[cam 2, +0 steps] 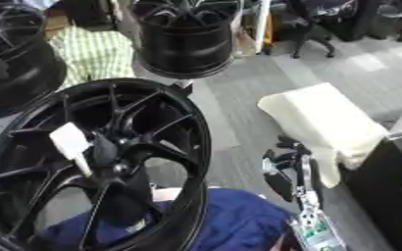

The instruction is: Pull the pin out of the wheel hub.

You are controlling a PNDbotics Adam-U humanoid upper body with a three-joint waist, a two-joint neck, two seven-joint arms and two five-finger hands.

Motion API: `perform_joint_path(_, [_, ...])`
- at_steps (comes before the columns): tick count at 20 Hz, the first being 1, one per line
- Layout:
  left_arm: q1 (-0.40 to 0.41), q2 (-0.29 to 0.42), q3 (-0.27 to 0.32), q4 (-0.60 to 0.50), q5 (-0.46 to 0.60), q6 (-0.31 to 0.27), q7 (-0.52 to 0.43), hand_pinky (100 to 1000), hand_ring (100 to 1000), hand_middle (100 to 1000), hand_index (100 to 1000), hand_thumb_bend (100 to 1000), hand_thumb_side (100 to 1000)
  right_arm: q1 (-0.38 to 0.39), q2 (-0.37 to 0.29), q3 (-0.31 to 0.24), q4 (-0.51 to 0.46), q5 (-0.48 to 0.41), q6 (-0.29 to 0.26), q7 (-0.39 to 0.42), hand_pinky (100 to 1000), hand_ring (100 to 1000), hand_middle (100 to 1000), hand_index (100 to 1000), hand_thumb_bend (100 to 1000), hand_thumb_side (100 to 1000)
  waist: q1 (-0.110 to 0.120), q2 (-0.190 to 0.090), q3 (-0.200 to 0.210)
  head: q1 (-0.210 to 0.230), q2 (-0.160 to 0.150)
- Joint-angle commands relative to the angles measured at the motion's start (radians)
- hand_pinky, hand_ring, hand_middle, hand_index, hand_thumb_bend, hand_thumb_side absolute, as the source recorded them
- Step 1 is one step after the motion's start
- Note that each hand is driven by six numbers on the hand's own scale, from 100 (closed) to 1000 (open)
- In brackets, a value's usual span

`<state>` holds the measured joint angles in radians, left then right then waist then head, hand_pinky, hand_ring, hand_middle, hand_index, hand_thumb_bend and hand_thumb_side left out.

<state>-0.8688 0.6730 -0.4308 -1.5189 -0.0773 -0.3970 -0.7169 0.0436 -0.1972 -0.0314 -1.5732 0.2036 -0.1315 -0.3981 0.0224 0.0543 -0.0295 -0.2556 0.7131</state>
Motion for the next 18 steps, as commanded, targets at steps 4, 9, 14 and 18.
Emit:
perform_joint_path(4, [-0.086,-0.068,-0.147,0.163,-0.109,-0.117,-0.114,788,760,762,869,305,510,0.001,-0.019,-0.011,-0.009,0.008,0.001,-0.011,511,545,665,781,124,100,-0.003,-0.020,0.010,-0.012,-0.008])
perform_joint_path(9, [-0.113,-0.115,-0.160,0.236,-0.176,-0.203,-0.184,813,767,776,874,309,415,0.002,-0.019,-0.012,-0.008,0.009,0.002,-0.015,510,544,663,780,129,100,-0.001,-0.021,0.008,-0.009,-0.009])
perform_joint_path(14, [-0.130,-0.138,-0.132,0.292,-0.190,-0.287,-0.190,816,771,781,881,337,433,0.003,-0.017,-0.012,-0.005,0.008,0.002,-0.018,509,543,661,778,134,100,0.000,-0.021,0.003,-0.008,-0.010])
perform_joint_path(18, [-0.133,-0.145,-0.115,0.331,-0.203,-0.353,-0.190,816,771,781,881,337,433,0.003,-0.016,-0.013,-0.004,0.008,0.002,-0.020,509,543,661,778,134,100,0.001,-0.021,0.002,-0.008,-0.011])
